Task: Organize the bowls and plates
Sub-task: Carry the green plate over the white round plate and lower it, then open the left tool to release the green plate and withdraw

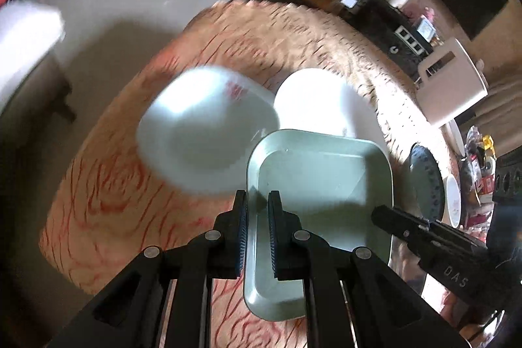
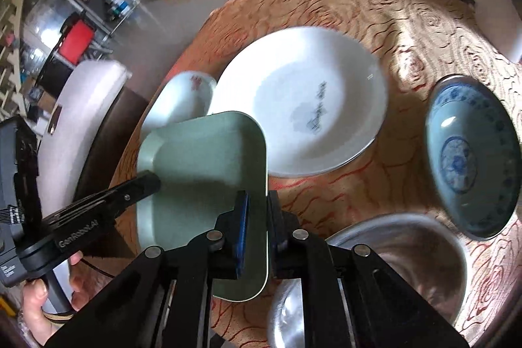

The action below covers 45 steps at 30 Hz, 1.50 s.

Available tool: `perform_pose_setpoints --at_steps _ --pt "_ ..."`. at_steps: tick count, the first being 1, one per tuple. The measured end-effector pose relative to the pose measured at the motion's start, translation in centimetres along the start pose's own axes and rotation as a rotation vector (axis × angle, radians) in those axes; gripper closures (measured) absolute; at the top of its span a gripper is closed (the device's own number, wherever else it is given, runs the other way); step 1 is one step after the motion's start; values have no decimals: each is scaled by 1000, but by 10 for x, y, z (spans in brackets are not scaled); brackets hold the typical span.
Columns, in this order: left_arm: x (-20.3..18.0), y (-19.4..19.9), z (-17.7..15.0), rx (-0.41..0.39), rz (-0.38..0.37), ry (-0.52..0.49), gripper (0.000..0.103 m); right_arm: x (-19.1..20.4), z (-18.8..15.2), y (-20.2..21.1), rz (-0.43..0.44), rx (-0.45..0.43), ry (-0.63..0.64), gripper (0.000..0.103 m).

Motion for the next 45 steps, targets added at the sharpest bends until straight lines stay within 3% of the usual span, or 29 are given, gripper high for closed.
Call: perform_pose_setpoints --at_steps 5,9,18,28,41,45 --pt "-30 0 36 -45 -6 -56 93 -23 26 11 -5 -38 -56 0" --pt "-47 -18 53 -36 -7 -97 91 -40 44 4 -35 -43 -76 0" --pt "-50 -54 74 -20 -4 -98 90 -67 66 -31 -52 -23 -112 0" --pt "-43 -94 80 50 33 -61 89 -70 92 -52 -85 -53 -108 0" --pt "-53 -105 86 35 63 -72 80 -75 94 -67 -146 -72 -76 0" --pt "-53 -101 89 25 75 -76 76 -74 94 -67 -129 -70 -80 0"
Point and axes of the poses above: each gripper's, at about its wrist camera, not at the fingertips, and y roughly against the way its jaws point, x to its left, z to its top, the point moved 5 cm from there along -y, roughly the way its jaws point, and after that the axes turned 2 degrees about z, right-handed, at the moved point
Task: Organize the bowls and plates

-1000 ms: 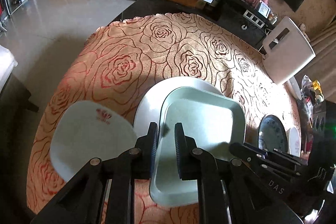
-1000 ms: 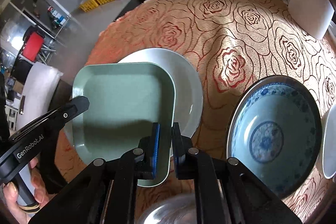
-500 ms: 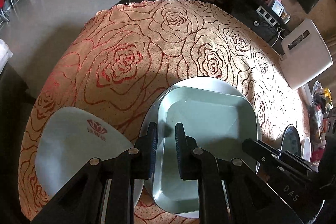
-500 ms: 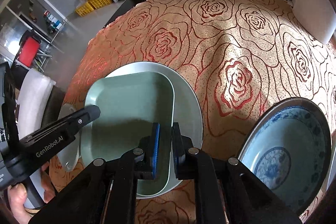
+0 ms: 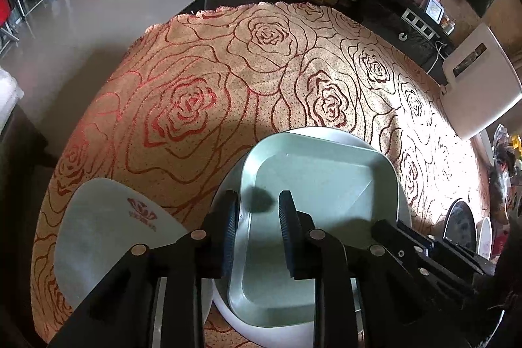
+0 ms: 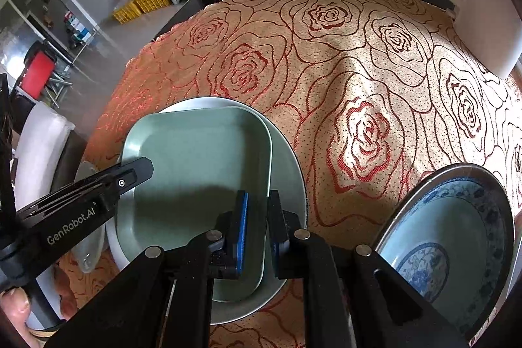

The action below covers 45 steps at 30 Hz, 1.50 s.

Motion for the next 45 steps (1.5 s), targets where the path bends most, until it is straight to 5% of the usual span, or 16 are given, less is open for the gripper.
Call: perform_pose_setpoints --at_steps 10,28,39,45 --pt "0 14 5 -36 -16 1 64 2 0 1 -9 -6 -7 0" --pt "24 72 22 -161 -47 49 64 0 6 28 -38 -100 1 0" --pt "67 113 18 -227 79 38 64 31 -6 70 14 -155 75 0" --pt "79 119 14 -219 81 54 64 27 -13 105 -29 -209 89 0"
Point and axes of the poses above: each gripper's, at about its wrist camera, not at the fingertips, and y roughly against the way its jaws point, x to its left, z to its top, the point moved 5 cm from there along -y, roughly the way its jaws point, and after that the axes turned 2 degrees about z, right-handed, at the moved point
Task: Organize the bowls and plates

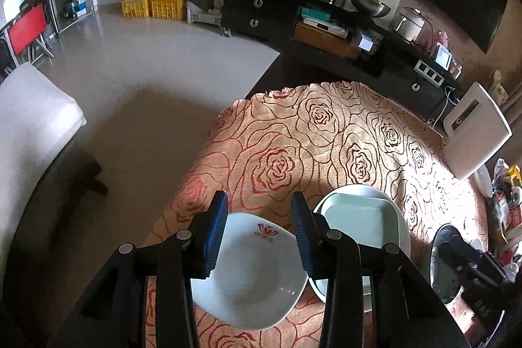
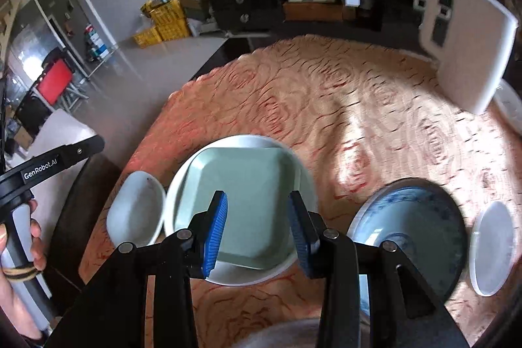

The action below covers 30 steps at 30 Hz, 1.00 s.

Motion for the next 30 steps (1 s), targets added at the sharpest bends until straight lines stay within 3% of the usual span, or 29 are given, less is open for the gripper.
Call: perform_pose_setpoints --at_steps 8,14,19,26,30 --pt "37 9 -21 31 11 11 64 -17 -22 22 43 27 -54 0" --pt "83 4 -46 87 30 83 64 12 -43 26 122 60 -23 0" --pt "91 -15 -50 132 30 71 64 46 -59 26 185 86 -22 0" --pt "85 -42 -46 182 -14 52 64 84 -95 -18 246 214 -62 0" --pt "85 -52 -48 214 -49 64 64 88 -104 -40 271 247 -172 0"
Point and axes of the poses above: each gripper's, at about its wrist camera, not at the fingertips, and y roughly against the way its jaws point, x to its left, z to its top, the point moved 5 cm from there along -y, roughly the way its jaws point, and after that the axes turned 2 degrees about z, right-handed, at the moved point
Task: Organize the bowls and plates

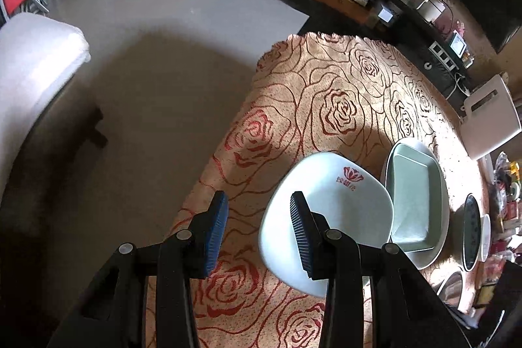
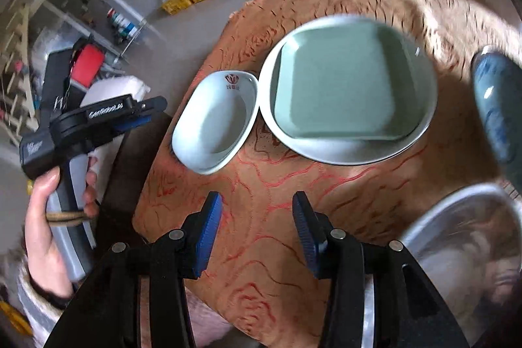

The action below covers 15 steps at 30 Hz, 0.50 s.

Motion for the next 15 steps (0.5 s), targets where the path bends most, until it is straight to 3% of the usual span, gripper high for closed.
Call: perform_pose_setpoints --at_steps 8,15 --pt "1 -27 -2 64 -12 -22 64 5 12 -38 -2 13 -123 0" --pt "-1 -36 3 73 -61 -13 64 11 21 -54 -46 -20 -140 0"
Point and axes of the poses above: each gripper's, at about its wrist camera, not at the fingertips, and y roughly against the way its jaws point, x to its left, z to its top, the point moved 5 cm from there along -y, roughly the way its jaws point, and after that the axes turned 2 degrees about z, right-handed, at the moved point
